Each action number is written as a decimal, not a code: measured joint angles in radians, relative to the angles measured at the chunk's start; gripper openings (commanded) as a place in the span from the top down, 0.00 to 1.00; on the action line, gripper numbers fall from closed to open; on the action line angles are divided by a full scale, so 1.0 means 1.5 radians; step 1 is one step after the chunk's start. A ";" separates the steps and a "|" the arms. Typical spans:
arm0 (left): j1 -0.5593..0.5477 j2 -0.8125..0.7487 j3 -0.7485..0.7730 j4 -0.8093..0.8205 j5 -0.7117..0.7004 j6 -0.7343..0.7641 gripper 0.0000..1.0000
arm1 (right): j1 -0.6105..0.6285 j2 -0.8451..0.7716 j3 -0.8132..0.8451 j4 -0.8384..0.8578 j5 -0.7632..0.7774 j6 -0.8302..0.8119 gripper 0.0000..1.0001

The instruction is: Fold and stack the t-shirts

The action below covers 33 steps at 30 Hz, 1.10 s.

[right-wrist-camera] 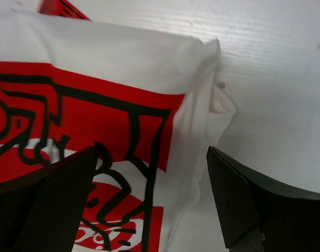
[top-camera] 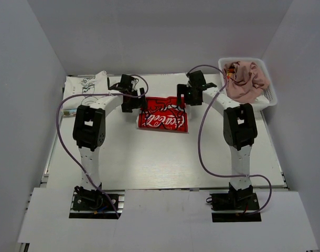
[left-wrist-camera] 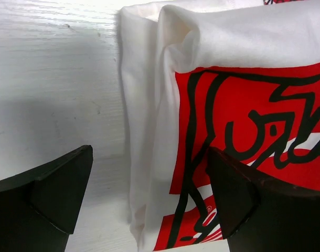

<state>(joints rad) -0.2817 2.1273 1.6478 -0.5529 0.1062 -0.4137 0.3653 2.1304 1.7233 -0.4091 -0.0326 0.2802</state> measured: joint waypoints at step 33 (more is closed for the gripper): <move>-0.006 0.067 0.007 0.096 0.184 0.076 1.00 | -0.069 -0.051 -0.226 0.168 -0.201 0.038 0.10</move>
<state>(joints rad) -0.2909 2.2272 1.6585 -0.4088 0.3824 -0.2993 0.2623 2.0544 1.3846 -0.1577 -0.3336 0.3370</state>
